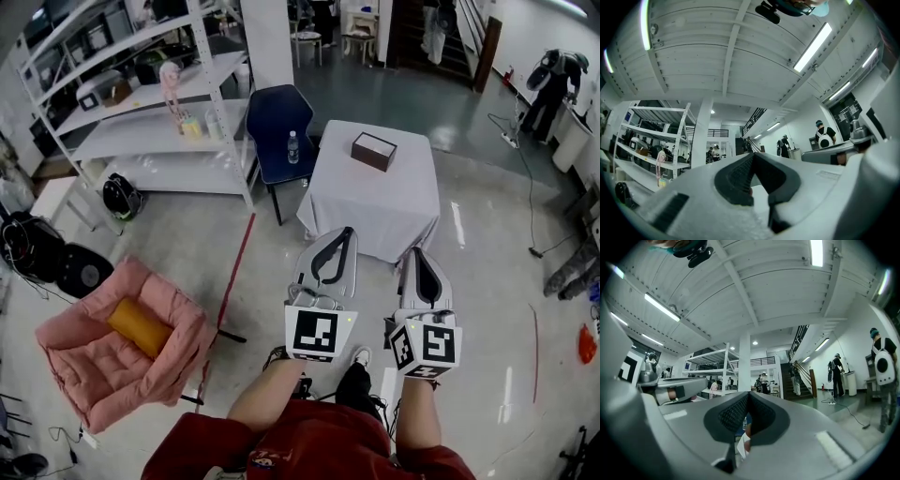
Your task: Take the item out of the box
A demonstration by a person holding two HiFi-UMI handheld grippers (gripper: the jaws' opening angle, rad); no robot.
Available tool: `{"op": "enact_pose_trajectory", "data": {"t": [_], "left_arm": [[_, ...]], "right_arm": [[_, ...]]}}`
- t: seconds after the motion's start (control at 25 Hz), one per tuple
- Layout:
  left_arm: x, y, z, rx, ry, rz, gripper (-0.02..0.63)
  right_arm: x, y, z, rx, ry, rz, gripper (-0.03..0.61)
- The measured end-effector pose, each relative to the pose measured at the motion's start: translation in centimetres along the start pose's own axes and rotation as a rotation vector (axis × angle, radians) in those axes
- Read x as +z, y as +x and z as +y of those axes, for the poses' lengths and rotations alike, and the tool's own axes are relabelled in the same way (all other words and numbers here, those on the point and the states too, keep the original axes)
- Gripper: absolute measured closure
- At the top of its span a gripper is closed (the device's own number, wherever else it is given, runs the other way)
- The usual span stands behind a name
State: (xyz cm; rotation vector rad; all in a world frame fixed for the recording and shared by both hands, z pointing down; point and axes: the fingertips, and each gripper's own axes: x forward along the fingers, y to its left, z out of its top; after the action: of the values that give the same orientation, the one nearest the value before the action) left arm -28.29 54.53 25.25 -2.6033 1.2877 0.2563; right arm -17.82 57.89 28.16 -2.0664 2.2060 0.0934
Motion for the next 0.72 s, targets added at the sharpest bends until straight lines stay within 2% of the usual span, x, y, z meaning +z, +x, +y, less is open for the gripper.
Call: {"op": "enact_pose_trajectory", "data": {"t": [0.24, 0.72], "left_arm": [[-1.4, 8.2, -1.5, -0.005, 0.021, 0.009, 0.614], [-5.8, 23.6, -3.5, 0.027, -0.001, 0.059, 0.614]], "right_arm": [[0.0, 5.7, -6.1, -0.005, 0.019, -0.005, 0.577], [-0.9, 17.2, -17.5, 0.021, 0.048, -0.002, 0.577]]}}
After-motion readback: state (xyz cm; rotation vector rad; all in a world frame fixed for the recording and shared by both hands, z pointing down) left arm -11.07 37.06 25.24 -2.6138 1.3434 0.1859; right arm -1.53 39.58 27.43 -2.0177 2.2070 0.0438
